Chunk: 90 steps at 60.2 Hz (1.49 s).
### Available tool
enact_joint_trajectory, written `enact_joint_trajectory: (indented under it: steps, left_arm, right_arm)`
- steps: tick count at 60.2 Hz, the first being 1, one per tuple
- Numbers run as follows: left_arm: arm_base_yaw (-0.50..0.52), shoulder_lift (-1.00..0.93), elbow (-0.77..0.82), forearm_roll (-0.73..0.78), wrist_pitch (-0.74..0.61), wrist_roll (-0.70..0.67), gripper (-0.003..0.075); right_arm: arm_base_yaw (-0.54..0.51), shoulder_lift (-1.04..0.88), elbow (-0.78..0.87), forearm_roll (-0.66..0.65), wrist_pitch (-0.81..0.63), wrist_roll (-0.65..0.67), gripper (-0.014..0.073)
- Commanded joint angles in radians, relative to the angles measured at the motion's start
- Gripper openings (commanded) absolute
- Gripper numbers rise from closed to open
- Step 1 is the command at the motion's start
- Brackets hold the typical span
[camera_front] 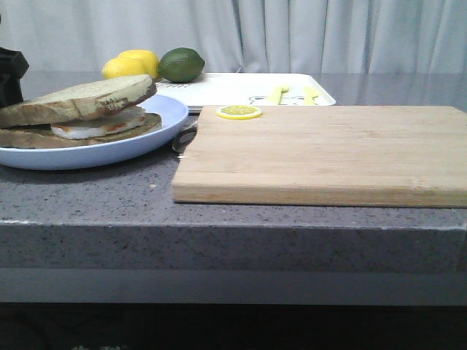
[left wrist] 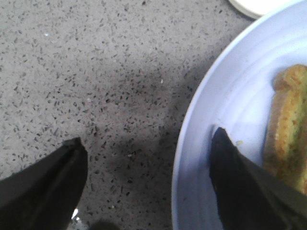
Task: Place bread and move sandwich to tray
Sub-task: 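Reach the left gripper to the rim of the blue plate and grasp it, then lift the blue plate with the left gripper and carry it over the tray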
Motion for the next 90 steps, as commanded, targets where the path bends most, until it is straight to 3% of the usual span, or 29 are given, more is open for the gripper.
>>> enact_joint_trajectory:
  steps: [1,7,25,40,53,65,78,90]
  left_arm:
    - [-0.006,-0.038,-0.033,-0.015,-0.037,0.003,0.0491]
    - [-0.006,-0.038,-0.033,-0.019,-0.026,0.003,0.0396]
    - [-0.006,-0.038,-0.033,-0.061,-0.005,0.003,-0.0018]
    - [0.011,-0.087,-0.068,-0.115,0.092,0.003,-0.0018]
    - [0.083,-0.171,-0.153,-0.315,0.179,0.072,-0.0018]
    - [0.164,-0.184,-0.202,-0.645,0.287,0.232,-0.0019]
    - [0.168,-0.162,-0.212,-0.919,0.303,0.353,-0.0019]
    - [0.124,-0.030,-0.382,-0.937,0.312,0.371,-0.0019]
  right_arm:
    - [0.001,0.007,-0.026,0.005,-0.077,-0.001,-0.0076]
    - [0.001,0.007,-0.026,0.005,-0.077,-0.001,-0.0076]
    - [0.001,0.007,-0.026,0.005,-0.077,-0.001,-0.0076]
    - [0.001,0.007,-0.026,0.005,-0.077,-0.001,-0.0076]
    - [0.001,0.007,-0.026,0.005,-0.077,-0.001,-0.0076]
    - [0.001,0.007,-0.026,0.009,-0.079,-0.001,-0.0076]
    - [0.001,0.007,-0.026,0.021,-0.080,-0.001,-0.0076]
    - [0.001,0.007,-0.026,0.023,-0.080,-0.001,-0.0076]
